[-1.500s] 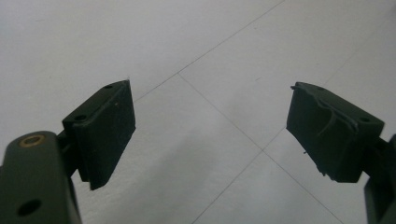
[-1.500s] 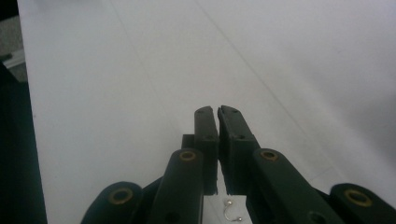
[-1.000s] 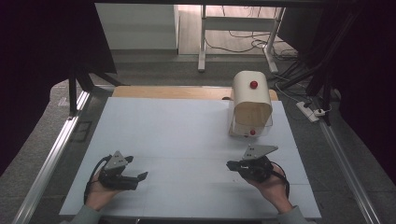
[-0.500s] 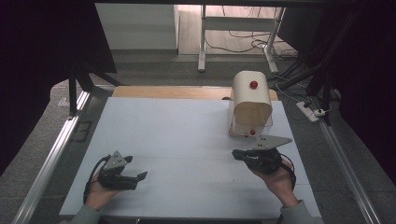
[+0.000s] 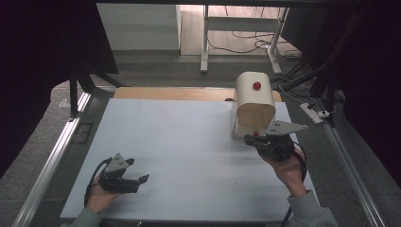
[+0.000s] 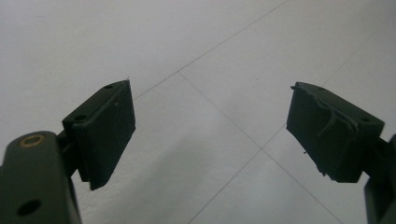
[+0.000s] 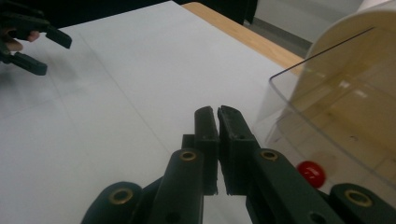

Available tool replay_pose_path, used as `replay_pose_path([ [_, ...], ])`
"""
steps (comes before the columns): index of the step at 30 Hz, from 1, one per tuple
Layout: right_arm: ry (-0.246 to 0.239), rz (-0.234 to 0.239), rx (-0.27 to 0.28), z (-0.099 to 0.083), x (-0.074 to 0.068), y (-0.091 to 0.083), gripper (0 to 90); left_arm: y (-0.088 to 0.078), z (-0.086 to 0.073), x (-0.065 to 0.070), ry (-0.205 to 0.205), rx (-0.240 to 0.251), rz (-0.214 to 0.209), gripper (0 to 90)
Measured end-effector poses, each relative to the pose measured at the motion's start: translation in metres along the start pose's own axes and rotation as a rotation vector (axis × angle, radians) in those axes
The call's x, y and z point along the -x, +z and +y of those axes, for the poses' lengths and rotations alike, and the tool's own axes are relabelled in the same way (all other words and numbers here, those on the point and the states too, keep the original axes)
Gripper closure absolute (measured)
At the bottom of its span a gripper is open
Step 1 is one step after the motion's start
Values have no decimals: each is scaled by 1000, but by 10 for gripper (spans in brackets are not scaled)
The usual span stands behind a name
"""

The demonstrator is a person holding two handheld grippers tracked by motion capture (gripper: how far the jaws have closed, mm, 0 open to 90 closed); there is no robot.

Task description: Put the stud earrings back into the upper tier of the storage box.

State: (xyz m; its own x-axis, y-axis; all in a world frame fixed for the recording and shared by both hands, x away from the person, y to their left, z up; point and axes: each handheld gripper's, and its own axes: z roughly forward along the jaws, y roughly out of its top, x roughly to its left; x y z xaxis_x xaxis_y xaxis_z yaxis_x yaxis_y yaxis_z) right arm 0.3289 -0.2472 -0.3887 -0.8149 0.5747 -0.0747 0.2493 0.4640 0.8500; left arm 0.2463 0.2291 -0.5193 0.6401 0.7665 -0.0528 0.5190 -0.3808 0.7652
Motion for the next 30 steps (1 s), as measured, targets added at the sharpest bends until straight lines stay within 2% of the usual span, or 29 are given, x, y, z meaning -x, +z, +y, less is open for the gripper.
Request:
replay_pose_path([
  [9,-7,-43,-7,15,19,-1,858,1,0,0,0,-6,1,153],
  [13,12,-86,-17,19,32,2,858,0,-1,-1,0,-3,-4,152],
  [20,46,-129,-3,23,47,4,858,1,-1,-1,-1,-6,-2,152],
  [24,57,-153,-12,23,53,6,857,1,-1,-2,-4,-5,-4,151],
  [30,66,-159,-20,21,57,9,857,1,-1,-2,-3,-7,-4,151],
])
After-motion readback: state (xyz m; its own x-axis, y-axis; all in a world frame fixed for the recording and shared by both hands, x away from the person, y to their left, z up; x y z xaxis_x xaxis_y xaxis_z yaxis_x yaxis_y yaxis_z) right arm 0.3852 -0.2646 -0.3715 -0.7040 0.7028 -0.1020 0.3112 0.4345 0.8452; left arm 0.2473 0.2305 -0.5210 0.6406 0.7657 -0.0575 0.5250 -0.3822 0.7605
